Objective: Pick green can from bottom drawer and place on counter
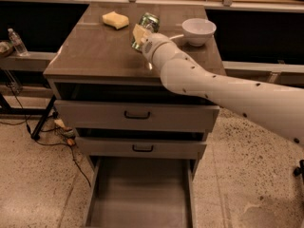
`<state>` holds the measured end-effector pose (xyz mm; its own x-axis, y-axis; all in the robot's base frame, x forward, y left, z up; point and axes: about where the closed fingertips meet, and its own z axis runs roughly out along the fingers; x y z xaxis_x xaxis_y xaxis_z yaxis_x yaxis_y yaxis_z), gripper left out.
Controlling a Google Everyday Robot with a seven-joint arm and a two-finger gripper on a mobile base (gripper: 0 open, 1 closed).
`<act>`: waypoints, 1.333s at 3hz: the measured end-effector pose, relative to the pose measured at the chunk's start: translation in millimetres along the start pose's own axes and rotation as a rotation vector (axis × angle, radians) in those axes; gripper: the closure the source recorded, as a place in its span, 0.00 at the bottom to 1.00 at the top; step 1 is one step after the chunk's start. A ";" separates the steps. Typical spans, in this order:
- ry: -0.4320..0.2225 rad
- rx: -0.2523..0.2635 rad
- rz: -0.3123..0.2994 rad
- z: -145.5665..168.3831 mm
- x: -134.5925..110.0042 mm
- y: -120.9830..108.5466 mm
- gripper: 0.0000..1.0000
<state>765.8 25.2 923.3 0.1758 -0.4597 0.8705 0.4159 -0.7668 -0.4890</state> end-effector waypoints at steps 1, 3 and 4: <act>0.063 0.009 -0.179 -0.4 -6.7 -9.4 1.00; 0.084 -0.005 -0.365 5.2 -30.1 -5.5 1.00; 0.094 -0.031 -0.410 0.6 -43.5 7.7 0.85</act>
Offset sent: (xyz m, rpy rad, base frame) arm -0.0058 0.0235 -0.0141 -0.3242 -0.2634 -0.0653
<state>761.9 39.6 881.7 -0.0813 -0.1511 0.9852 0.4071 -0.9073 -0.1055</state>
